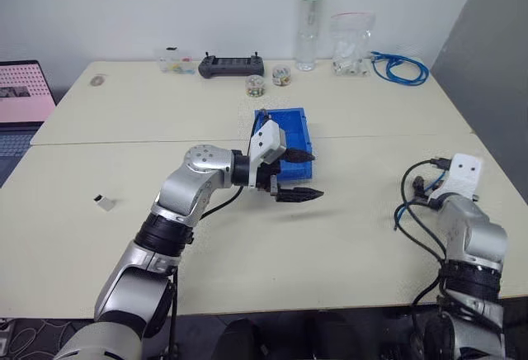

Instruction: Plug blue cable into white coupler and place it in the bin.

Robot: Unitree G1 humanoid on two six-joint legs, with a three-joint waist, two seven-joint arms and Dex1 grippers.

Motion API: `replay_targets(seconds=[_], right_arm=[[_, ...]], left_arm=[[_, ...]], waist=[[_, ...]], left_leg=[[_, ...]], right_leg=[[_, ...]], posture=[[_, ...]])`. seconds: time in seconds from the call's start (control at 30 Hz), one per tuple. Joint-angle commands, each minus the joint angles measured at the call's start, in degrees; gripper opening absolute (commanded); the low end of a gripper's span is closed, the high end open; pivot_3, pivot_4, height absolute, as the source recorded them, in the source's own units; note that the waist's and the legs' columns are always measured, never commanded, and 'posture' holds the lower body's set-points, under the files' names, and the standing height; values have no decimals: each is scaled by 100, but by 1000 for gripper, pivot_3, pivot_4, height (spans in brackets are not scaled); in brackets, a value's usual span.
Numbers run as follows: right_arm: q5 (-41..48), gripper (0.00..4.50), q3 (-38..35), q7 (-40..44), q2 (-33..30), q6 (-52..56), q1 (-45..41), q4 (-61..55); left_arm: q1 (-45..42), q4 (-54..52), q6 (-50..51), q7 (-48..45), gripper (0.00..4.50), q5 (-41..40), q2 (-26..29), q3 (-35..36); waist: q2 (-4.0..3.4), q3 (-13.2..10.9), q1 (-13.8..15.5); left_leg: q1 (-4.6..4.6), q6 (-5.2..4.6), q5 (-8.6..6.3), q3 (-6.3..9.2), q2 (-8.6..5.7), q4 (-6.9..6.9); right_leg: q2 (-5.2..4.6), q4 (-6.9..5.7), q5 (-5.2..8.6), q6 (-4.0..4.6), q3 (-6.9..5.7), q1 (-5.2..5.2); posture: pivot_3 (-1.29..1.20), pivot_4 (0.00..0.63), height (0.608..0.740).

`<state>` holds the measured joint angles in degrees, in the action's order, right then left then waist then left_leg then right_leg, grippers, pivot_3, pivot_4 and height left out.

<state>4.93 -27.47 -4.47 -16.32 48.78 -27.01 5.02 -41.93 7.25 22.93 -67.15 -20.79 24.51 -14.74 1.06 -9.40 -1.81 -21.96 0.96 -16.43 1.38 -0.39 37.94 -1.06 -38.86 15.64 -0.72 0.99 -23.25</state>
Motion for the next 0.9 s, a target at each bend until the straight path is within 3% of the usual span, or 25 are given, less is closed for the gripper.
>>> replay_targets(seconds=[0.03,0.23,0.63,0.9], right_arm=[[220,4500,-338,-122,-162,-179,-310,588],[471,3311,-378,-46,-191,-466,-506,998],[369,121,9,-50,-195,-583,-216,828],[252,43,278,39,-363,-648,-22,729]], left_arm=[[-170,29,-202,-146,4446,91,-22,21],[-200,99,-220,-226,4500,148,-40,48],[-138,-211,12,-356,4500,81,-5,47],[-98,-240,15,-407,4500,111,-25,28]], waist=[[0,0,0],[1,0,-1],[0,0,-14],[0,0,-1]], left_leg=[[-1,0,0,-1,-1,2],[-1,-1,0,0,0,6],[4,-1,0,2,7,5],[1,-1,0,3,4,5]], right_leg=[[-1,0,0,0,1,0],[-3,-4,-2,-2,2,2],[-2,-10,-3,-2,2,2],[-3,-8,-2,-2,0,2]], posture=[[0,150,740],[0,150,740],[0,150,740],[0,150,740]])
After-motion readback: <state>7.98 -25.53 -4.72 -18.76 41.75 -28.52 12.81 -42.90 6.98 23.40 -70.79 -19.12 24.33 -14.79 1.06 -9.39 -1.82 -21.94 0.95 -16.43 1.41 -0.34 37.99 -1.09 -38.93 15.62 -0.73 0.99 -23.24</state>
